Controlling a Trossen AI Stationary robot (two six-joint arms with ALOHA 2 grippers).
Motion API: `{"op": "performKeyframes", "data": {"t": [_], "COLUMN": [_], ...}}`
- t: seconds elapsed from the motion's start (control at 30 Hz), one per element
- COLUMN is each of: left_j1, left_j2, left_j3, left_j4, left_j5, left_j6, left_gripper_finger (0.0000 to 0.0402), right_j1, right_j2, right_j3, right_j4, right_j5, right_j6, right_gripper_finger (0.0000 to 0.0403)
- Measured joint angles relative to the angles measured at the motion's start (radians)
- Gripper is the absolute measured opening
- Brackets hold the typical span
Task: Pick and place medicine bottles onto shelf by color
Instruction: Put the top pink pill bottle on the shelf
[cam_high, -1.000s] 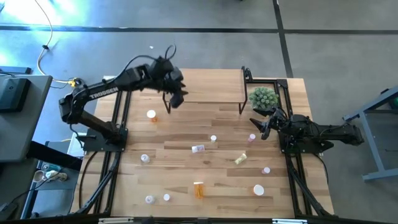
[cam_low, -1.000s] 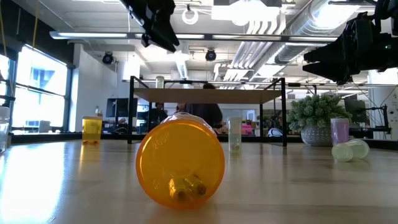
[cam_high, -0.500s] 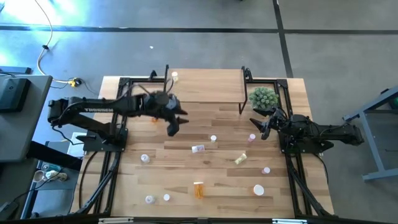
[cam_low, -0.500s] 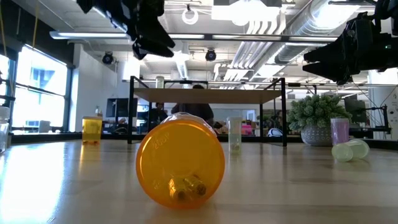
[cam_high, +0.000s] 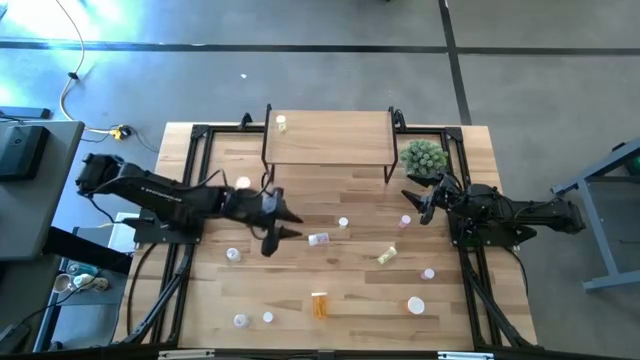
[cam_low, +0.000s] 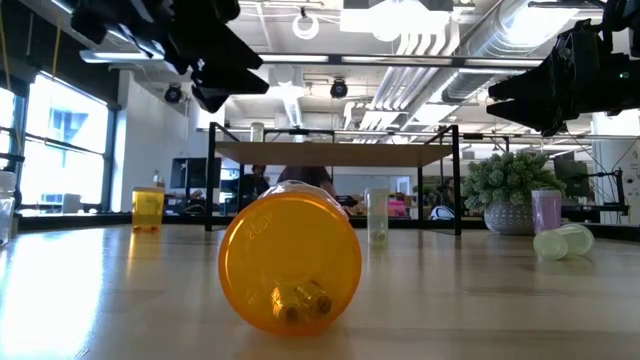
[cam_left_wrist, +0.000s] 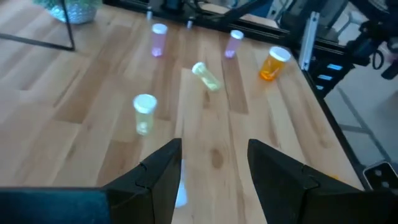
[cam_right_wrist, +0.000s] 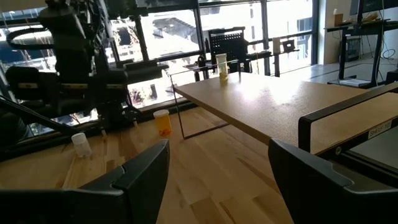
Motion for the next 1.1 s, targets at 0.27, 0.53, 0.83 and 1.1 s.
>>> {"op": "performKeyframes", "data": {"t": [0.27, 0.53, 0.83, 1.1], "left_j1": [-0.132, -0.141, -0.095, -0.072], "left_j2": [0.001, 0.002, 0.002, 0.002], "left_j3": [-0.047, -0.057, -0.057, -0.057], "left_j4": [0.019, 0.019, 0.019, 0.019], "left_j5": [-0.18, -0.241, -0.241, -0.241], "left_j6": [-0.049, -0.043, -0.015, 0.01], "left_gripper_finger": [0.0174, 0.0174, 0.0174, 0.0174], "right_j1": [0.0, 0.0, 0.0, 0.0], "right_j2": [0.0, 0.0, 0.0, 0.0], "right_j3": [0.0, 0.0, 0.0, 0.002], "right_j4": [0.0, 0.012, 0.034, 0.058], "right_j5": [0.0, 0.0, 0.083, 0.106], "right_j6": [0.0, 0.113, 0.135, 0.126], "right_gripper_finger": [0.0264, 0.0264, 0.0264, 0.0264]}}
